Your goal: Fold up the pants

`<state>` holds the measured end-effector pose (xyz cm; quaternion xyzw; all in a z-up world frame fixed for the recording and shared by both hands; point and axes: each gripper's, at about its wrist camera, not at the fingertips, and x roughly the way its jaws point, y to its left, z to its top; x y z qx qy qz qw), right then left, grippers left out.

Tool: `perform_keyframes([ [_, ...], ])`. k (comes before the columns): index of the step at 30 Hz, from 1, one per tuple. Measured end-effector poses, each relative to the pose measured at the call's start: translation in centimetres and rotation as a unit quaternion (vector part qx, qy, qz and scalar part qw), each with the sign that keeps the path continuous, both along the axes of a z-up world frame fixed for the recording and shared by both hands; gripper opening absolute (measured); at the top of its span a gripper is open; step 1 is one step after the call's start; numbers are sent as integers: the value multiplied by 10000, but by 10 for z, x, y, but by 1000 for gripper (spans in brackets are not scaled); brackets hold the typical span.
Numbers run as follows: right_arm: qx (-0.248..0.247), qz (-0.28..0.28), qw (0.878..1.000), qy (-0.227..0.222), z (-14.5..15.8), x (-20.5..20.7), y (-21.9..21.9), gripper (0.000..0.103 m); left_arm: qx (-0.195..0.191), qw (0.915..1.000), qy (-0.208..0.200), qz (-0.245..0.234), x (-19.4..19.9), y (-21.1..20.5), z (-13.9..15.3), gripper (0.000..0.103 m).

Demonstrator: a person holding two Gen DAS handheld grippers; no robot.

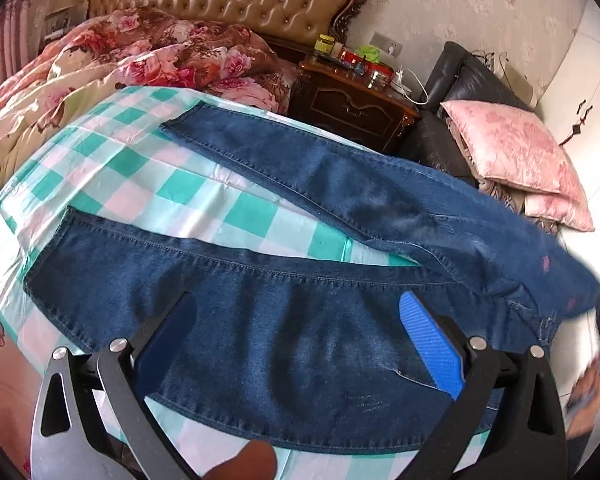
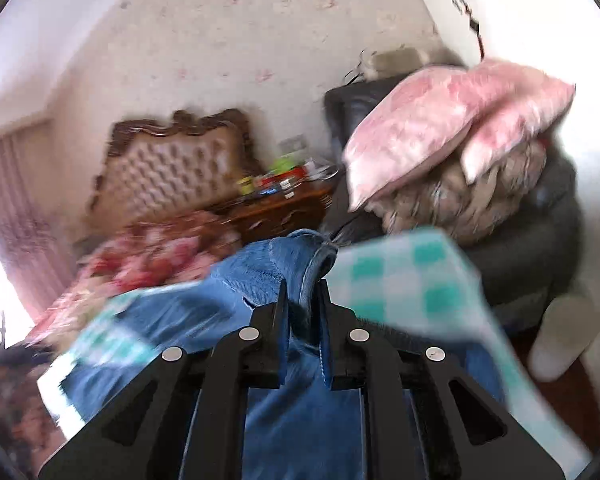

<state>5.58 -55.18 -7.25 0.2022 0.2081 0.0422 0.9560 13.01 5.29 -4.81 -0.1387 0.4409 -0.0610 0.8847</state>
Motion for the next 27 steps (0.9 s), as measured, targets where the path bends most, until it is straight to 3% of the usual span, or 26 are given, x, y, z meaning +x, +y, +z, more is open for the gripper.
perform_keyframes([
  [3, 525, 15, 9974, 490, -38, -33, -3, 14, -376, 9991, 129, -111, 14, 8, -5, 101],
  [7, 708, -154, 9915, 1079, -69, -39, -1, 14, -1028, 9934, 379, -341, 66, 8, -17, 100],
  [10, 859, -237, 9902, 1071, -68, -32, -1, 14, -1466, 9869, 518, -426, 111, 4, -27, 84],
  [12, 833, -287, 9905, 1054, -63, -35, 2, 14, -1666, 9831, 674, -339, 148, 2, -39, 68],
  [14, 794, -320, 9908, 1048, -61, -35, 0, 14, -1935, 9773, 798, -341, 183, -3, -51, 61],
  [18, 764, -394, 9903, 1089, -57, -31, -6, 14, -1921, 9753, 1091, -61, 250, -8, -82, 45],
  [21, 678, -425, 9894, 1212, -58, -28, -7, 14, -2116, 9668, 1406, 271, 290, -4, -111, 41],
  [27, 613, -468, 9871, 1405, -55, -22, -6, 14, -2229, 9596, 1627, 551, 336, -3, -138, 36],
])
